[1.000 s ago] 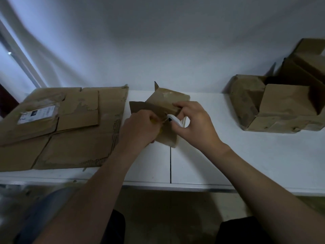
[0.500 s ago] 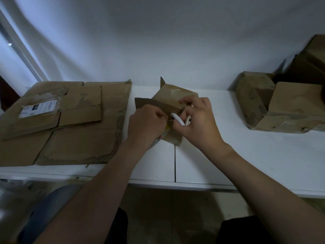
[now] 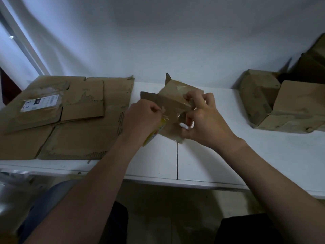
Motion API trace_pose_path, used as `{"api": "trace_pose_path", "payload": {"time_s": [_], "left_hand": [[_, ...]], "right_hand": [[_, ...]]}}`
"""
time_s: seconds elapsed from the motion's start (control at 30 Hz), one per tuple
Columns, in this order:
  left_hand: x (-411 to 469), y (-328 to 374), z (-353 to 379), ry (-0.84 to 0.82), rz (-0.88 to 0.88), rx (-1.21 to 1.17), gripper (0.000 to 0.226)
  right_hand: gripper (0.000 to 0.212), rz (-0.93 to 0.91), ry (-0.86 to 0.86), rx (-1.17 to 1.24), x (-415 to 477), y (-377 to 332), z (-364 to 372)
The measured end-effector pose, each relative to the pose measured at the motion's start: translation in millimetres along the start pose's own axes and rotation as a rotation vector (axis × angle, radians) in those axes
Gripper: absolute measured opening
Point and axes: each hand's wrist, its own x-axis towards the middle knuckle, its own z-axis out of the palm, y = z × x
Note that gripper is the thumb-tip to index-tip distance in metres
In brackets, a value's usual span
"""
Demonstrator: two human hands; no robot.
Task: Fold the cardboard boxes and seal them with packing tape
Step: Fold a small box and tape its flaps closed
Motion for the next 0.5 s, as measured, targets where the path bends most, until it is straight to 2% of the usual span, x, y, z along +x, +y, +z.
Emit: {"api": "trace_pose_path", "payload": {"time_s": [0.13,0.27,0.33,0.4,0.5], "left_hand": [[-5,-7,-5,-0.041,-0.036,-0.023,0.013],[-16,-6,-13,-0.125,-0.097,-0.048,0.011],[-22,-4,-15,-0.182,-0.155,-0.095,0.008],[-27,-3,-16,-0.216,-0.205,-0.164,0.009],[-34,0,-14,-0.214,-0.219,-0.197,0.008]], "right_hand": [[0.021,-0.058,0.018,0.202,-7,7,-5],[0.013,-0.001,0.247,0.299,-19,12,-18],[0.015,0.052,0.267,0.348,-26,24,-24],[0.021,0.08,0.091,0.317,-36,45,-25],[0.028,0.153,-0.339,0.078,-58,69,-8]]}}
